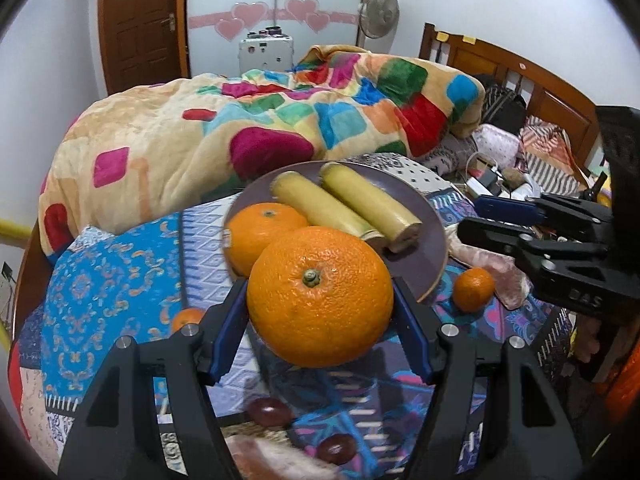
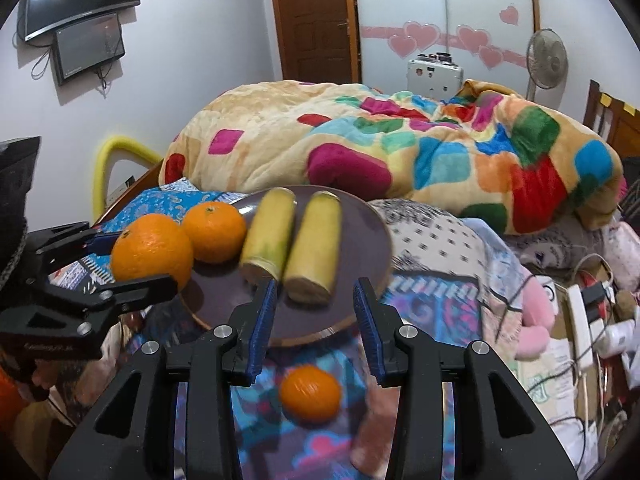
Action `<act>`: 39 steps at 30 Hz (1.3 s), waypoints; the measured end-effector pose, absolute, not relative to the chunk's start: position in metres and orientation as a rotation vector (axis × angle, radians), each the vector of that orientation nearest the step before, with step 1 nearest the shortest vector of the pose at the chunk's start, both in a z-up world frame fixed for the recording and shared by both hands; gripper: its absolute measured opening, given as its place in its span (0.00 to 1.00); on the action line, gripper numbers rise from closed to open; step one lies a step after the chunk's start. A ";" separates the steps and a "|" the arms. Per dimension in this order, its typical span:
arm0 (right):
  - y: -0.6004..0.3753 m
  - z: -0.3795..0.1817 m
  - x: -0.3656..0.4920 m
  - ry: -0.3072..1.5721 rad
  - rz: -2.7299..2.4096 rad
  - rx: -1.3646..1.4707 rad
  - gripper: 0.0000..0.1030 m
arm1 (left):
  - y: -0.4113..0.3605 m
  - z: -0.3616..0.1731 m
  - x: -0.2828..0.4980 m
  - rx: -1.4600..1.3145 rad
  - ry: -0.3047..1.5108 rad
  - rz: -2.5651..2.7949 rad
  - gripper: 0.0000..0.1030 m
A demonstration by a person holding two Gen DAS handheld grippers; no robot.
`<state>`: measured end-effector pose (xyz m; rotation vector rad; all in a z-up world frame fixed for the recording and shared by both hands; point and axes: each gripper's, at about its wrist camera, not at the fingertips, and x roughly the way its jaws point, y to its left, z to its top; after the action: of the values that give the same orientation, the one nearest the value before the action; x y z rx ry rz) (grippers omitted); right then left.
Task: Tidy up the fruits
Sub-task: 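Set the bamboo shoot on the purple plate with the right gripper while the left sets the orange there, then grasp a pink pomelo segment with the right gripper while the left gripper grasps another segment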
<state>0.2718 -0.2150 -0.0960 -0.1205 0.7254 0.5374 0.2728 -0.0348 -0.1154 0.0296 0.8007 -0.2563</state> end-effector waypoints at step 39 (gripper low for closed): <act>-0.265 -0.109 0.208 0.710 0.425 -0.156 0.48 | -0.009 -0.109 0.200 0.054 0.805 -0.091 0.81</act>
<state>0.2082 -0.2651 -0.1090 -0.1558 0.7098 0.4252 0.1999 -0.0090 -0.1094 0.0543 0.8049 -0.0913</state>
